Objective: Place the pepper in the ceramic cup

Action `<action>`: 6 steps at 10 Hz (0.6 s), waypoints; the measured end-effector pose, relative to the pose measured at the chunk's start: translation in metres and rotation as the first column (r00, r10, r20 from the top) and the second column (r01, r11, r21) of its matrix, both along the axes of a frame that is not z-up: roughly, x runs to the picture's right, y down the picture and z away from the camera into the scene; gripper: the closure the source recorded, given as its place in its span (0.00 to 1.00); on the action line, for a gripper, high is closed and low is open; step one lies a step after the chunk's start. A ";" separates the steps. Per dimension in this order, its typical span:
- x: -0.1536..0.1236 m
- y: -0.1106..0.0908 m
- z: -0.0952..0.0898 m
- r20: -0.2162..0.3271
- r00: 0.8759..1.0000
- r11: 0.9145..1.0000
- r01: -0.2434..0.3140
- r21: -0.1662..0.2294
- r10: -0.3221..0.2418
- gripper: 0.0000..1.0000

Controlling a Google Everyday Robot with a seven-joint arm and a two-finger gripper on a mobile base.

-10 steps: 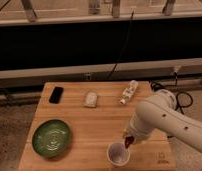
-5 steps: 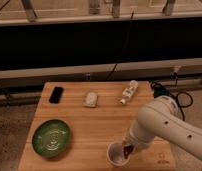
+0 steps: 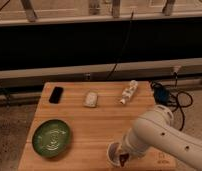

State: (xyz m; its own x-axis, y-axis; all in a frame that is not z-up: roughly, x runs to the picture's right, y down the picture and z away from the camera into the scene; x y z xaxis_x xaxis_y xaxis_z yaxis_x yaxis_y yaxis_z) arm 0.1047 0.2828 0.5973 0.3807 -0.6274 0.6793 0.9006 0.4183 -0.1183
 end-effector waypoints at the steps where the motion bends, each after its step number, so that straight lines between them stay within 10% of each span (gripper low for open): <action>1: -0.004 0.003 0.001 0.017 1.000 1.000 0.010 0.016 -0.010 0.71; 6: -0.011 0.005 0.008 0.052 0.998 0.998 0.022 0.059 -0.025 0.25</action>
